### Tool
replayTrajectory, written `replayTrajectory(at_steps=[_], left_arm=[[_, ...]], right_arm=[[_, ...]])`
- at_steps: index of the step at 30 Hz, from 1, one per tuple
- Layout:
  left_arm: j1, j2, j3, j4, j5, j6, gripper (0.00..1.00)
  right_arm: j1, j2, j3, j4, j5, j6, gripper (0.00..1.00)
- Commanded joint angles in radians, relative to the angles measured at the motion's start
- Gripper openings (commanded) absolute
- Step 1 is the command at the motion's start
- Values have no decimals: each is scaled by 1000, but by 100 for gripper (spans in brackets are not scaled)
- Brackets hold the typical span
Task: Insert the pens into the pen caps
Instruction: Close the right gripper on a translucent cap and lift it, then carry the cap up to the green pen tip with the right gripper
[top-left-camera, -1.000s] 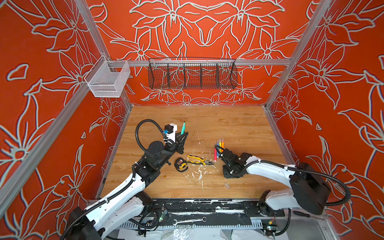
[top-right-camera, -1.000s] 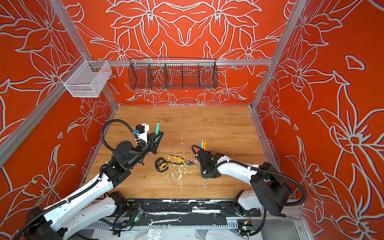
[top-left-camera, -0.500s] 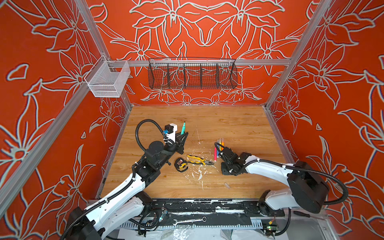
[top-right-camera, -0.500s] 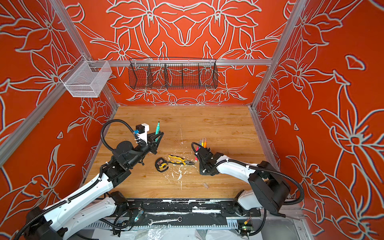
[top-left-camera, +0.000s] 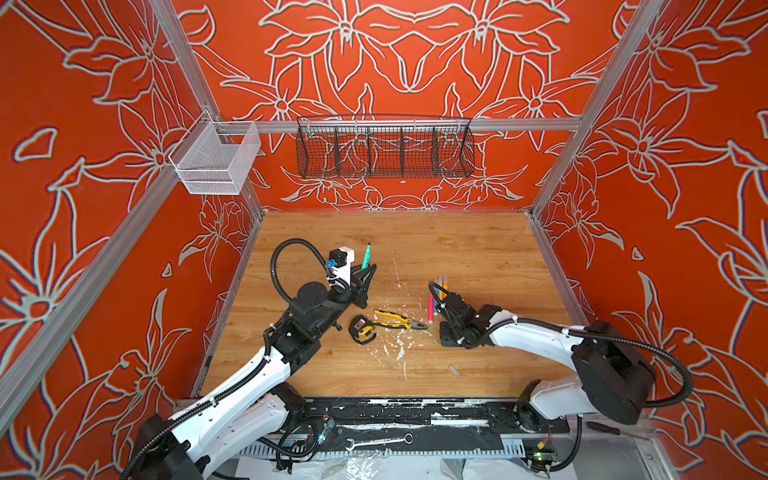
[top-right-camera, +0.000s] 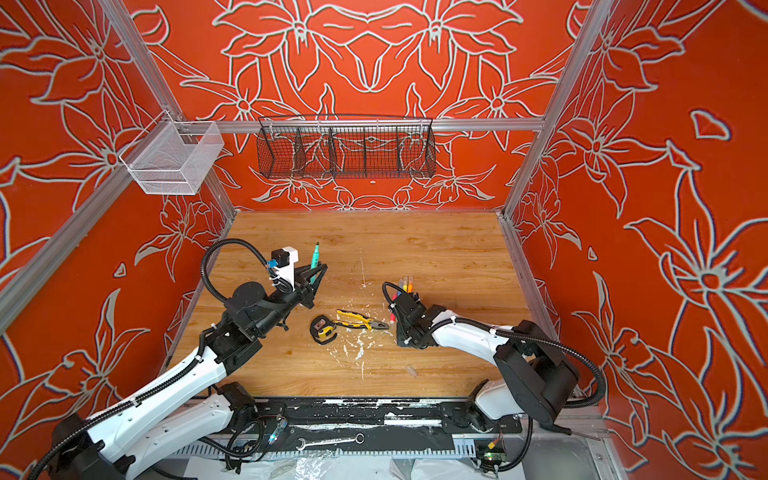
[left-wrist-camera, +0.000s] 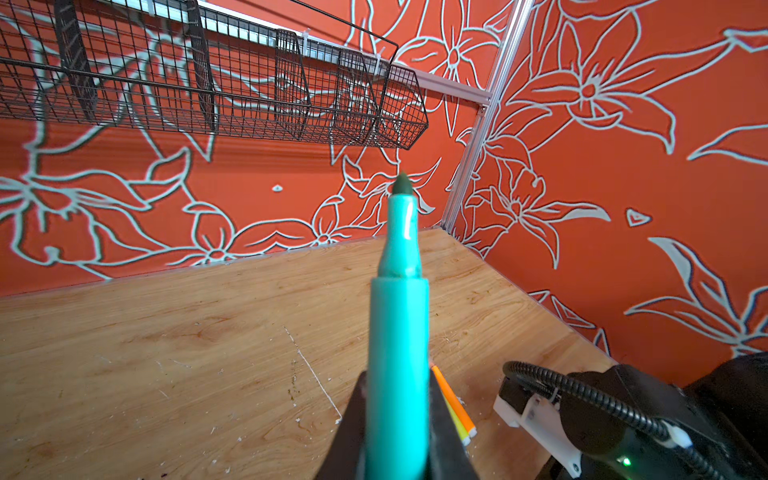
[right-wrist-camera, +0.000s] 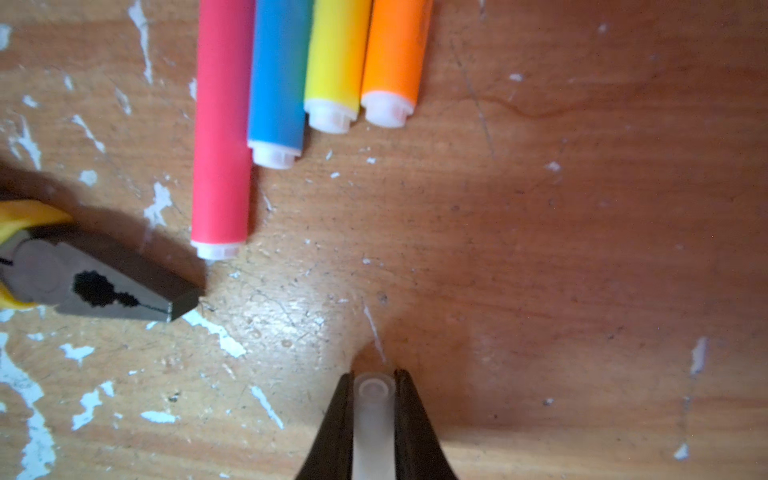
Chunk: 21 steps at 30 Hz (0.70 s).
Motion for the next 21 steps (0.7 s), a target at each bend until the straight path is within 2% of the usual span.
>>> replayTrajectory(at_steps=[1, 7, 13, 17, 21], left_arm=[[5, -16, -1, 20, 11, 6, 0], [5, -15, -1, 20, 15, 6, 0], [4, -1, 4, 27, 55, 5, 0], [4, 4, 8, 35, 125, 8, 0], [4, 13, 7, 55, 182, 12, 0]], right_arm=[[-4, 28, -61, -79, -42, 12, 14], [-4, -85, -34, -104, -45, 21, 11], [-5, -335, 56, -103, 15, 21, 10], [-3, -483, 108, -29, 65, 36, 9], [-3, -567, 117, 114, 85, 75, 6]])
